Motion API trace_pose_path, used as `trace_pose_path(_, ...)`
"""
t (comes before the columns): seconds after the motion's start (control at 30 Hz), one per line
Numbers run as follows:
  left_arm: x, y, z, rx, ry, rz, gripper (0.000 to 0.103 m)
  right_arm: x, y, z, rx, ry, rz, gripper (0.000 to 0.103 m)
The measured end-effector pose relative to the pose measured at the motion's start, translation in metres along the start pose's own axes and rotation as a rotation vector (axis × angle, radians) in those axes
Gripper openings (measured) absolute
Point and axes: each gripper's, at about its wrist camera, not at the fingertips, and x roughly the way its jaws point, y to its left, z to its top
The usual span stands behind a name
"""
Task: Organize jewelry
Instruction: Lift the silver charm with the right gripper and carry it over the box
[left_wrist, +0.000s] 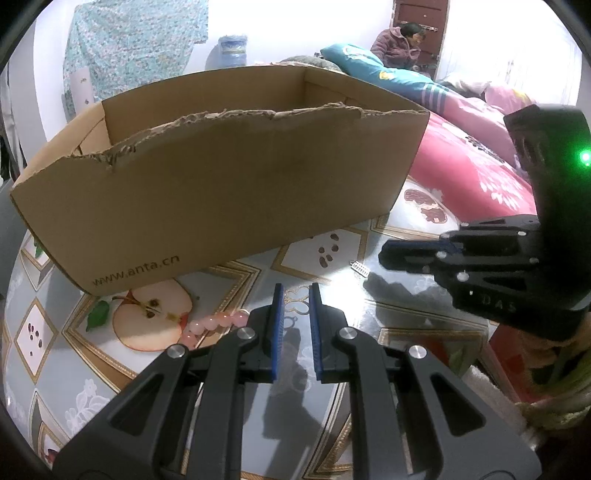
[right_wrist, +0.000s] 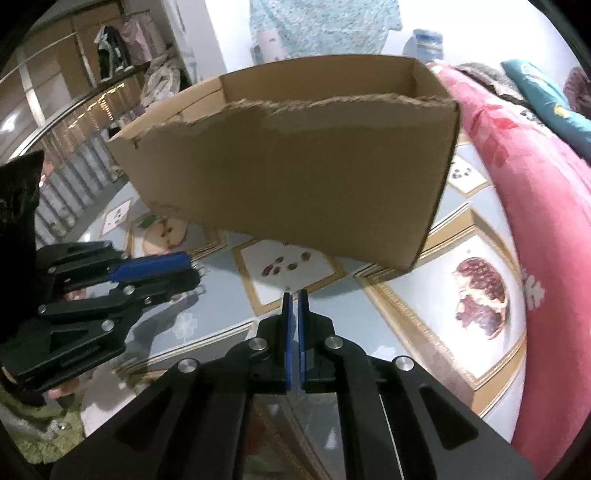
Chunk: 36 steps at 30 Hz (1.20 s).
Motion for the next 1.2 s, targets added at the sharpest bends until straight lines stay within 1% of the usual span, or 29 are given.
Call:
trace_pose_path(0.1, -0.001, -0.001, 0.0, 0.0, 0.0, 0.001, 0.012, 0.003, 0.003, 0.001, -0.004, 0.01, 0.0, 0.008)
trace_pose_path(0.17, -0.002, -0.001, 0.0, 0.001, -0.001, 0.001, 0.012, 0.006, 0.006, 0.002, -0.014, 0.007, -0.008, 0.017)
trace_pose_path(0.2, -0.002, -0.002, 0.0, 0.001, -0.001, 0.001, 0.012, 0.007, 0.007, 0.003, -0.021, 0.008, -0.012, 0.018)
trace_pose_path(0.33, -0.002, -0.002, 0.0, -0.002, -0.002, 0.001, 0.012, 0.019, 0.014, 0.005, -0.076, 0.034, -0.046, 0.018)
trace_pose_path(0.4, -0.003, -0.002, 0.0, -0.003, -0.004, -0.001, 0.012, 0.02, 0.017, 0.005, -0.109, 0.028, -0.071, 0.017)
trace_pose_path(0.47, -0.003, -0.002, 0.0, -0.003, -0.004, -0.001, 0.012, 0.022, 0.019, 0.005, -0.126, 0.035, -0.069, 0.009)
trace_pose_path(0.57, -0.001, -0.003, 0.001, -0.005, -0.003, -0.002, 0.012, 0.022, 0.02, 0.005, -0.14, 0.042, -0.061, 0.005)
trace_pose_path(0.8, -0.004, -0.005, 0.001, -0.007, -0.006, -0.005, 0.012, 0.019, 0.011, 0.004, -0.082, 0.04, -0.015, 0.005)
trace_pose_path(1.0, -0.005, -0.005, 0.001, -0.01, -0.013, -0.001, 0.012, 0.012, 0.008, 0.002, -0.065, 0.034, -0.002, 0.004)
trace_pose_path(1.2, -0.012, -0.008, 0.002, -0.011, -0.028, 0.003, 0.012, -0.008, 0.007, 0.004, -0.051, -0.01, 0.002, 0.005)
